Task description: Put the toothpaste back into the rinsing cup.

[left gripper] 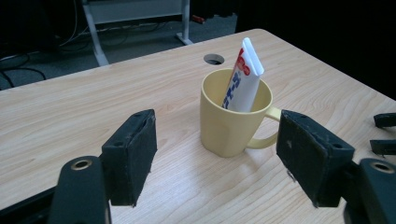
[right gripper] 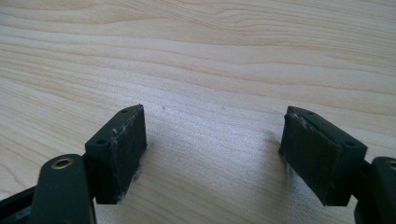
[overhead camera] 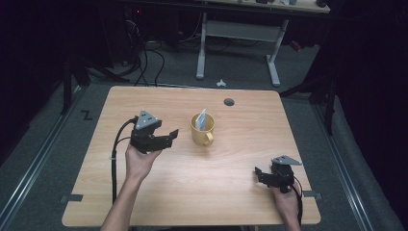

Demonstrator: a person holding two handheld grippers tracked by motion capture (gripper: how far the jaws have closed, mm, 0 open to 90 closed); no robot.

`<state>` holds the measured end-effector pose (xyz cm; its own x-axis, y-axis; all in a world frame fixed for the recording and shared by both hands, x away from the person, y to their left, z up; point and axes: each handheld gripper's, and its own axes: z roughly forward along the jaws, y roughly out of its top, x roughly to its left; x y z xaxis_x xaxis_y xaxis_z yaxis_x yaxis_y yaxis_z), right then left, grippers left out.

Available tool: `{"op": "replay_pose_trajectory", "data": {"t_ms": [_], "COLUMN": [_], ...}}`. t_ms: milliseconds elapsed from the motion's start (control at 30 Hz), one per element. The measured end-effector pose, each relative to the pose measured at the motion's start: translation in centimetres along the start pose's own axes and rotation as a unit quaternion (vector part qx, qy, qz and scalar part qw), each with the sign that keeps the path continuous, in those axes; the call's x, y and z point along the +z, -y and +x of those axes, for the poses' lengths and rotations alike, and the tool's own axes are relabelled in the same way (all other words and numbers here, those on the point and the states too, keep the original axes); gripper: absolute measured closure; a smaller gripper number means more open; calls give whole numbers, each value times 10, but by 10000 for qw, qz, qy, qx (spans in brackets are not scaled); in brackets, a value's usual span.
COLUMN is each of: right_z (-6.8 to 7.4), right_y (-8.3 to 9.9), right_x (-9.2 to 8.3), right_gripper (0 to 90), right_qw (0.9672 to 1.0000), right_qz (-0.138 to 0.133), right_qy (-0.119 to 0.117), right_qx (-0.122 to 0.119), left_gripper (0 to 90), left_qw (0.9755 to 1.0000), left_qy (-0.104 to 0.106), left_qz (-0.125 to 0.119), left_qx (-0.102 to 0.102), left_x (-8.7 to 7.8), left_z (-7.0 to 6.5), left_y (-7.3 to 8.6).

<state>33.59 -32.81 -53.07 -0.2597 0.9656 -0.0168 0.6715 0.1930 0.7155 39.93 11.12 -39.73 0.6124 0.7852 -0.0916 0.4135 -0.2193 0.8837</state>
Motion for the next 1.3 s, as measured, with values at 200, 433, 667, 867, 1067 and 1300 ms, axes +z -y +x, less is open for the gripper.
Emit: {"op": "replay_pose_trajectory", "data": {"t_ms": [200,433,667,867,1067,1300], "right_z": [0,0,0,0,0,0], "right_y": [0,0,0,0,0,0], "right_x": [0,0,0,0,0,0], "right_gripper": [226,225,225,226,225,225], "right_qw": [10000,10000,10000,10000,10000,10000], "right_qz": [0,-3,0,-3,-5,-4], "right_qy": [-3,-2,-1,-4,-1,0], "right_qx": [2,-7,-1,-6,-4,-6], "left_gripper": [295,303,303,302,301,299], "left_qw": [10000,10000,9999,9997,9996,9995], "left_qy": [-23,-34,-67,-108,-123,-124], "left_qz": [-19,-33,-26,-39,-11,15], "left_qx": [-45,-84,-134,-196,-257,-298], "left_x": [-6,-13,-20,-25,-28,-30], "left_z": [4,7,10,13,16,17], "left_y": [3,7,13,19,26,31]}}
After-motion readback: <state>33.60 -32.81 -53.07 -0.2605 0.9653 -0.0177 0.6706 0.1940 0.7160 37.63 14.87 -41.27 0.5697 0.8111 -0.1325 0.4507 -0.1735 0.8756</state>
